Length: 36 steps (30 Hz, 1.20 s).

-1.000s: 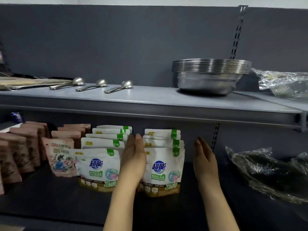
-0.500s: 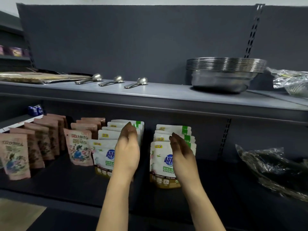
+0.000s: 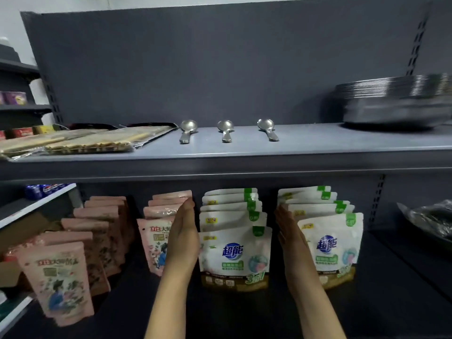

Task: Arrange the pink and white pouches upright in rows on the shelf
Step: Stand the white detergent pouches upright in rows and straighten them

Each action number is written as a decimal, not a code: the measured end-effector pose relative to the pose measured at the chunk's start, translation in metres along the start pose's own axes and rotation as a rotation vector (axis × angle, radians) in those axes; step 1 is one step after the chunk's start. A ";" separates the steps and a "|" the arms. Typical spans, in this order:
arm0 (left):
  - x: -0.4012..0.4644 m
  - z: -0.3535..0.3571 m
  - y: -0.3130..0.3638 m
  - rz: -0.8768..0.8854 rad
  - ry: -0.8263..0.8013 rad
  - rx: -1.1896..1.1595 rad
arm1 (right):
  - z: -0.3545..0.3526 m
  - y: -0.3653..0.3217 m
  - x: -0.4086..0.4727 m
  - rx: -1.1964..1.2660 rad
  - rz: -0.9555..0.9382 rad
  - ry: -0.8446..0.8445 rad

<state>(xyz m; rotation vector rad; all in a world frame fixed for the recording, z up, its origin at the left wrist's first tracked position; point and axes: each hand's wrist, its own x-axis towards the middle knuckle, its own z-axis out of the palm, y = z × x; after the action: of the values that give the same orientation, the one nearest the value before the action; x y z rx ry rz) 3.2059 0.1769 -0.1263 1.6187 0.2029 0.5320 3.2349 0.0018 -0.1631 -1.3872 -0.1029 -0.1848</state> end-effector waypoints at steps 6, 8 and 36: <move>0.031 -0.010 -0.057 -0.215 -0.123 -0.158 | 0.008 0.012 0.005 0.064 0.067 -0.018; 0.029 -0.008 -0.064 -0.275 -0.111 -0.215 | 0.006 0.022 0.007 0.007 0.110 -0.023; 0.060 0.021 -0.138 -0.515 -0.169 -0.489 | 0.003 0.106 0.057 0.249 0.330 -0.052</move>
<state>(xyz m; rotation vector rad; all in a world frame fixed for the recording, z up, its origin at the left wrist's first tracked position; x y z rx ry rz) 3.2922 0.2014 -0.2484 1.0692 0.3232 0.0358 3.3109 0.0188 -0.2545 -1.1421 0.0590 0.1360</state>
